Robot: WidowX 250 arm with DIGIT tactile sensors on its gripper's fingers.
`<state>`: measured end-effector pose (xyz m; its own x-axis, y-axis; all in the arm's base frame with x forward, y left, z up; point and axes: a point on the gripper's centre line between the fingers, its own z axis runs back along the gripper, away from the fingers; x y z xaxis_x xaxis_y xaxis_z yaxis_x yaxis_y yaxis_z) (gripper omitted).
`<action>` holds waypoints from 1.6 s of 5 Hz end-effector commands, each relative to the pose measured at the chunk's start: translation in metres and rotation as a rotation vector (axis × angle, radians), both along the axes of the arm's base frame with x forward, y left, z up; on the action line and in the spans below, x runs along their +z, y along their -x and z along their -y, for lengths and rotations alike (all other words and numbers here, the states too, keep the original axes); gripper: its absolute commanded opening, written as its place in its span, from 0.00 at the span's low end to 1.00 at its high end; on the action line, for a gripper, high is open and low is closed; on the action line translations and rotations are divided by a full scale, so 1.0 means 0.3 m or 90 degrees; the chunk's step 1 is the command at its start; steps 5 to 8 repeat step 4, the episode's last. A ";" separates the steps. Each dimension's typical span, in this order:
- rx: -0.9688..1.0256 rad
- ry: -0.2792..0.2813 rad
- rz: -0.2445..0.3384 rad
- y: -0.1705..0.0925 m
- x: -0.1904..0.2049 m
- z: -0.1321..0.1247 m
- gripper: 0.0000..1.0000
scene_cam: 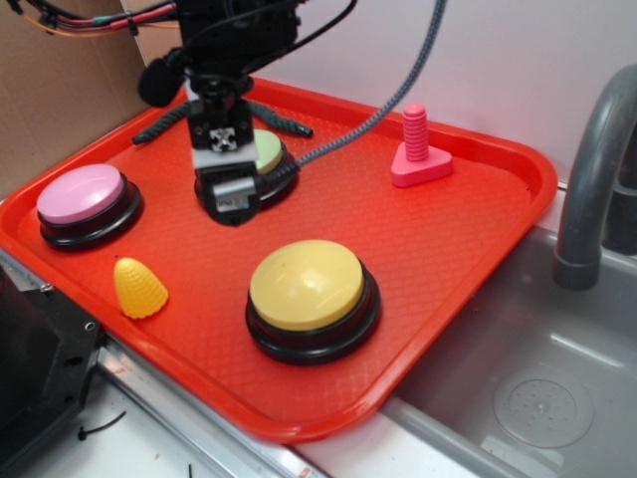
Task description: Push the yellow button.
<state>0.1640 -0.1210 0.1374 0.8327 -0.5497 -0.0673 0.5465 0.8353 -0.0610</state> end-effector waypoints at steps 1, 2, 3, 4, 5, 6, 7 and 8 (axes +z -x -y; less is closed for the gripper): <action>0.020 0.036 0.054 0.050 0.099 0.047 1.00; 0.034 0.031 0.061 0.067 0.132 0.045 1.00; 0.048 0.024 0.061 0.075 0.143 0.045 1.00; 0.028 0.004 0.032 0.081 0.141 0.049 1.00; 0.028 0.004 0.032 0.081 0.141 0.049 1.00; 0.028 0.004 0.032 0.081 0.141 0.049 1.00; 0.028 0.004 0.032 0.081 0.141 0.049 1.00; 0.028 0.004 0.032 0.081 0.141 0.049 1.00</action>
